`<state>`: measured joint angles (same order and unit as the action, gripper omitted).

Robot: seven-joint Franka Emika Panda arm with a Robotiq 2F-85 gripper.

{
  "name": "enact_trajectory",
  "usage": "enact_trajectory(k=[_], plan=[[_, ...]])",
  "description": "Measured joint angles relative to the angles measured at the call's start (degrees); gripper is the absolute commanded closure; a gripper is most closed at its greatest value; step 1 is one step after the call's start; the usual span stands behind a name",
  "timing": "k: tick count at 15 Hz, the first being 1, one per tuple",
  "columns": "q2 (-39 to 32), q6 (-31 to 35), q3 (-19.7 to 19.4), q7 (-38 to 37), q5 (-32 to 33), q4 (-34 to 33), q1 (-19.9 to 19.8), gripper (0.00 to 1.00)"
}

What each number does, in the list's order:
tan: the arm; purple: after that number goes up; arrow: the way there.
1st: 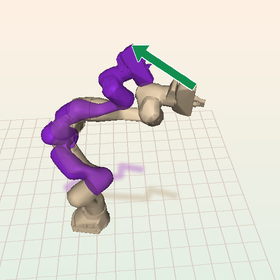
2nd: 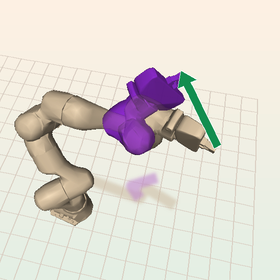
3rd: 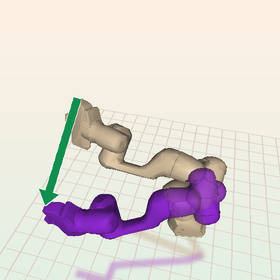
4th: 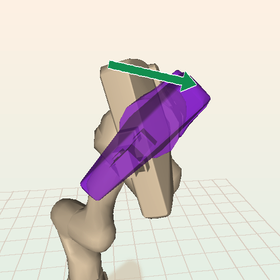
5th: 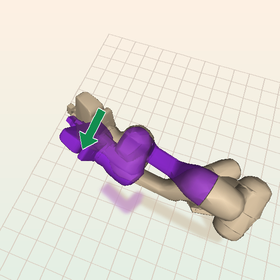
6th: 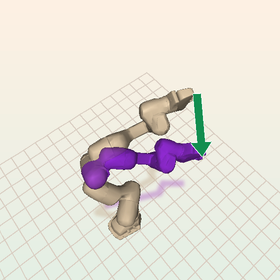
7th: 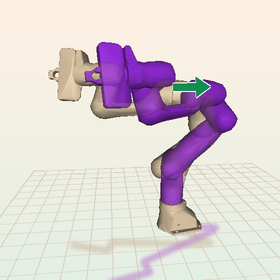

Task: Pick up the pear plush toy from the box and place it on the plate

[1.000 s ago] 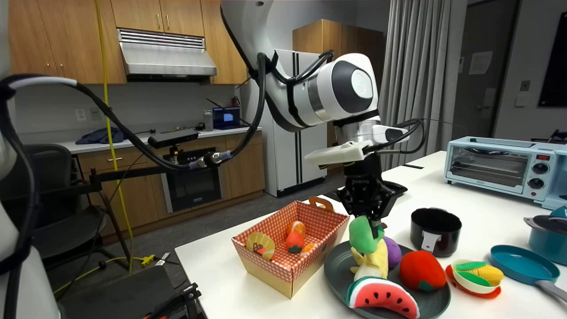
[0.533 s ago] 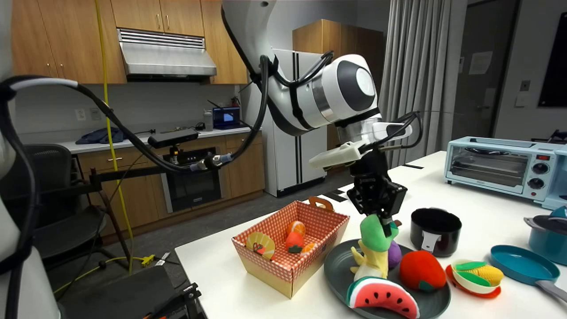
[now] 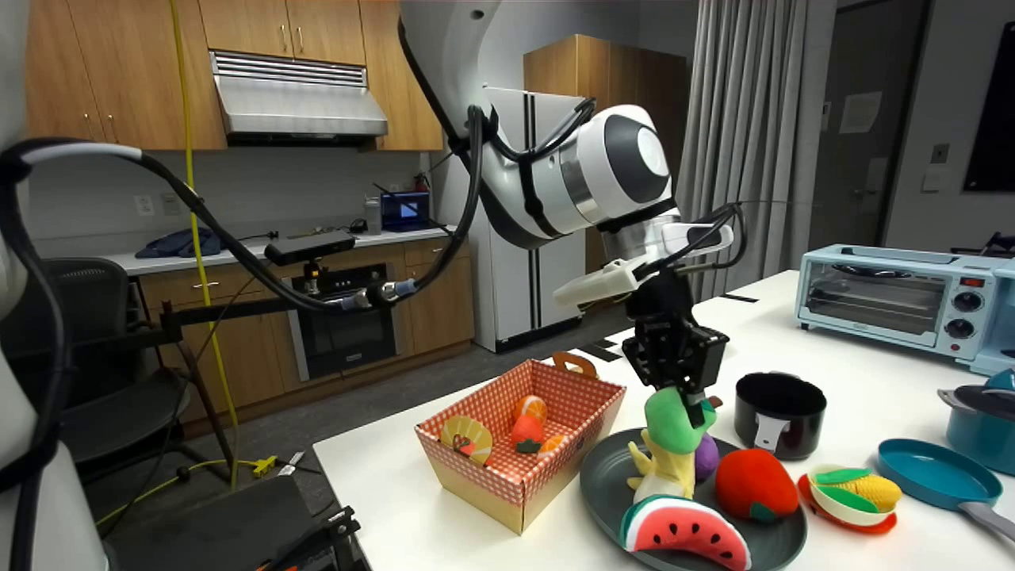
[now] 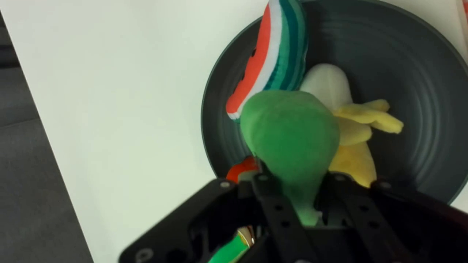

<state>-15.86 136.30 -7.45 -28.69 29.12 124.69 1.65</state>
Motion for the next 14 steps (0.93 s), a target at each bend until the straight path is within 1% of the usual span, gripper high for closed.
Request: enact_trajectory(k=[4,6,14], plan=[[-0.06,0.00,-0.25,-1.29,0.85,-0.03,0.66,0.12],[-0.06,0.00,-0.35,-1.45,0.91,-0.03,0.92,0.01],[-0.06,0.00,-0.55,-1.61,0.92,-0.04,1.36,0.00]])
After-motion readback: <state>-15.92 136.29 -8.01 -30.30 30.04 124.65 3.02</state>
